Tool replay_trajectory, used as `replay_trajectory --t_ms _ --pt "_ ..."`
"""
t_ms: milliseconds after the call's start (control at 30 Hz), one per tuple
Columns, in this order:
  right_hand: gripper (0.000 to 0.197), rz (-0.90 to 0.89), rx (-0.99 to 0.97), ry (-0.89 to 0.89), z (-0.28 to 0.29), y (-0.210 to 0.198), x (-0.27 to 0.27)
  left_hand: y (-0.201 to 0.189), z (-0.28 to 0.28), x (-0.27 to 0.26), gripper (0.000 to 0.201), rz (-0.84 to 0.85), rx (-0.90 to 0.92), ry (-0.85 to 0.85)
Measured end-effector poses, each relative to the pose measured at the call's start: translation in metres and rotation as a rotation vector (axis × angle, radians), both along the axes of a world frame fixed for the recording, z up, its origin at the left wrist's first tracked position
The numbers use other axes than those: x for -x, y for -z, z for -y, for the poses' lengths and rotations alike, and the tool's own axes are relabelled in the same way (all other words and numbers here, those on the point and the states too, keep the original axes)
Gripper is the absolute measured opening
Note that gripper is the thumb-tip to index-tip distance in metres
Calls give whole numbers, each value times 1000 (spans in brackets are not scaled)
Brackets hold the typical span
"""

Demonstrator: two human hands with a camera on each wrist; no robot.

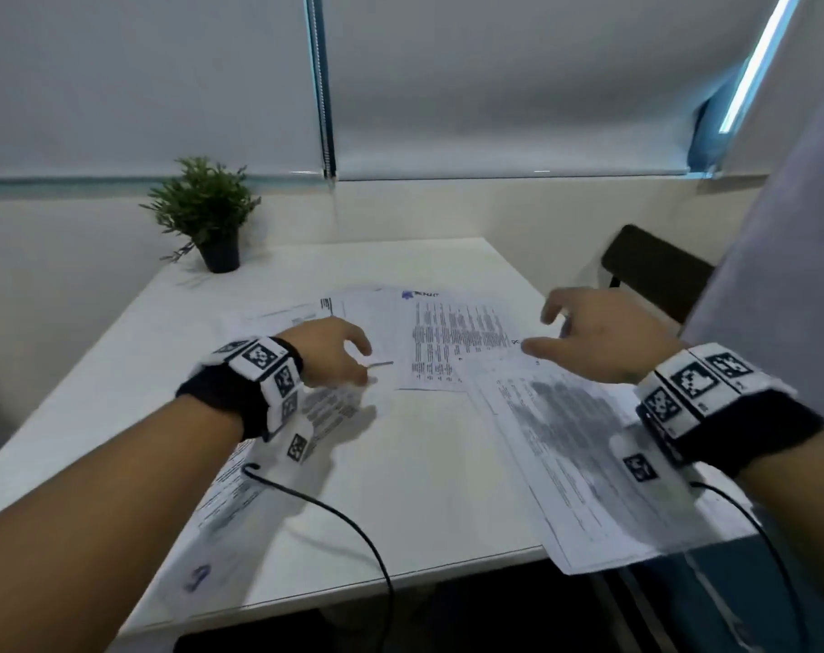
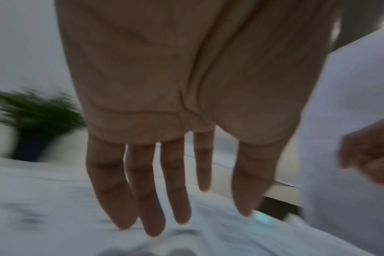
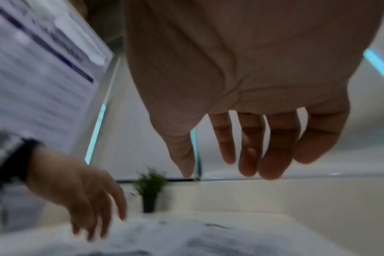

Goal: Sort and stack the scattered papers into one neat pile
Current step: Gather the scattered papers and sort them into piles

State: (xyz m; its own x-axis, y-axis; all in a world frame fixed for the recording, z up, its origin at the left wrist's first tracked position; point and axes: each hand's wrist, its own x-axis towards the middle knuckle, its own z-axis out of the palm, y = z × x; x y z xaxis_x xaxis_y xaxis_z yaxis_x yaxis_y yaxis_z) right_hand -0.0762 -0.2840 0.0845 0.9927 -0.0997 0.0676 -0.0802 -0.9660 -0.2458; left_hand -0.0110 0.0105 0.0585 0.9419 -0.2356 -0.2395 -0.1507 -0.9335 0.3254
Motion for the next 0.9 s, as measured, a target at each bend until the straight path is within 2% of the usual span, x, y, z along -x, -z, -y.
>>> replay_trajectory --t_ms 67,133,200,267,467,600,667,700,733,800,833,900 --pt "45 -57 -75 -123 -48 4 -8 2 -43 -4 56 -4 -83 -107" --pt "57 -168 -84 -223 -92 19 -17 9 -83 -3 80 -20 -175 -211" --pt "69 -309 -6 -323 -130 35 -22 18 -118 3 109 -96 -224 -251" --pt "72 -410 73 -381 -159 46 -27 25 -136 15 122 -188 -241 -248" --pt "59 -382 155 -435 -199 67 -26 41 -144 32 125 -165 -273 -253" --pt "65 -374 120 -423 -197 70 -28 40 -145 35 81 -217 -249 -262" --pt "71 -360 91 -413 -193 72 -31 39 -148 37 53 -229 -228 -289" --pt "76 -350 76 -400 -190 73 -32 38 -148 39 49 -223 -212 -310" --pt "82 -345 59 -382 -188 73 -31 37 -147 42 49 -214 -201 -323" --pt "88 -350 45 -353 -184 74 -27 38 -141 49 69 -190 -207 -322" --pt "83 -357 45 -343 -182 75 -25 39 -137 53 78 -175 -217 -324" --pt "62 -364 61 -328 -178 76 -21 43 -128 59 81 -147 -215 -322"
